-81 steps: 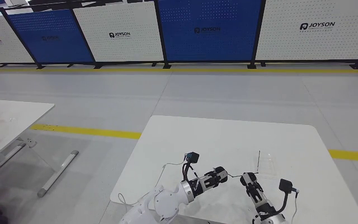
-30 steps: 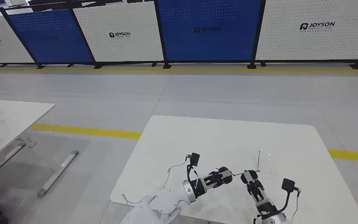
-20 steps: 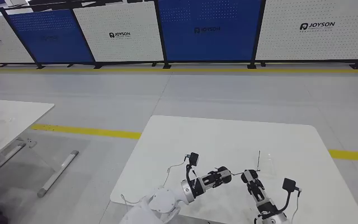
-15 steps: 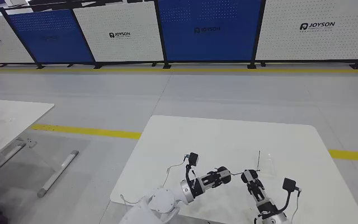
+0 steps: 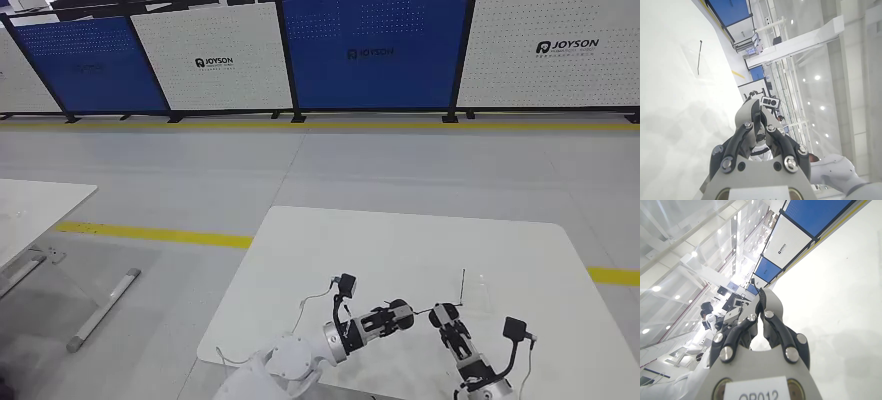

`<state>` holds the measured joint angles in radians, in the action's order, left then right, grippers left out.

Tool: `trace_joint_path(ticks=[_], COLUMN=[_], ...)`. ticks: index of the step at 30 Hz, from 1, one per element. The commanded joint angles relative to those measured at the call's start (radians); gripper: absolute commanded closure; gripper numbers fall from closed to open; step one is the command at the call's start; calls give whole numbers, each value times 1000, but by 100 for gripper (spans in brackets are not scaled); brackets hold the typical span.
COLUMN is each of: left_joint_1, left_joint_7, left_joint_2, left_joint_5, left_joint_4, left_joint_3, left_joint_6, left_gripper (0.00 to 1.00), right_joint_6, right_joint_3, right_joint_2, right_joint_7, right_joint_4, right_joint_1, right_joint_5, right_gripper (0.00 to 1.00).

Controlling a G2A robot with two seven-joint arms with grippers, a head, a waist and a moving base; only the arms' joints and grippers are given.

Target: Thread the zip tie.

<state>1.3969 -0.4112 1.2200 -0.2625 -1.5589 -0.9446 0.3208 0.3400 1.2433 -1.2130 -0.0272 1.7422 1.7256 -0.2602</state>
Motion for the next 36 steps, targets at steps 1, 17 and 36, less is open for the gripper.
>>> trace_joint_path(ticks=[1, 17, 36], left_joint_1=[-3, -33, -38], left_joint_7=[-12, -149, -70], left_joint_2=[0, -3, -6], left_joint_5=[-31, -189, -66], left_joint_4=[3, 45, 31], left_joint_3=[-1, -13, 6], left_joint_6=[-15, -35, -38], left_gripper=[100, 100, 100], right_joint_6=[0, 0, 0], right_joint_3=[3, -3, 16], right_joint_2=[1, 10, 23], right_joint_7=[10, 8, 41], right_joint_4=[5, 17, 19], right_joint_1=[3, 10, 22], right_joint_5=[-1, -24, 6], right_gripper=[100, 100, 100])
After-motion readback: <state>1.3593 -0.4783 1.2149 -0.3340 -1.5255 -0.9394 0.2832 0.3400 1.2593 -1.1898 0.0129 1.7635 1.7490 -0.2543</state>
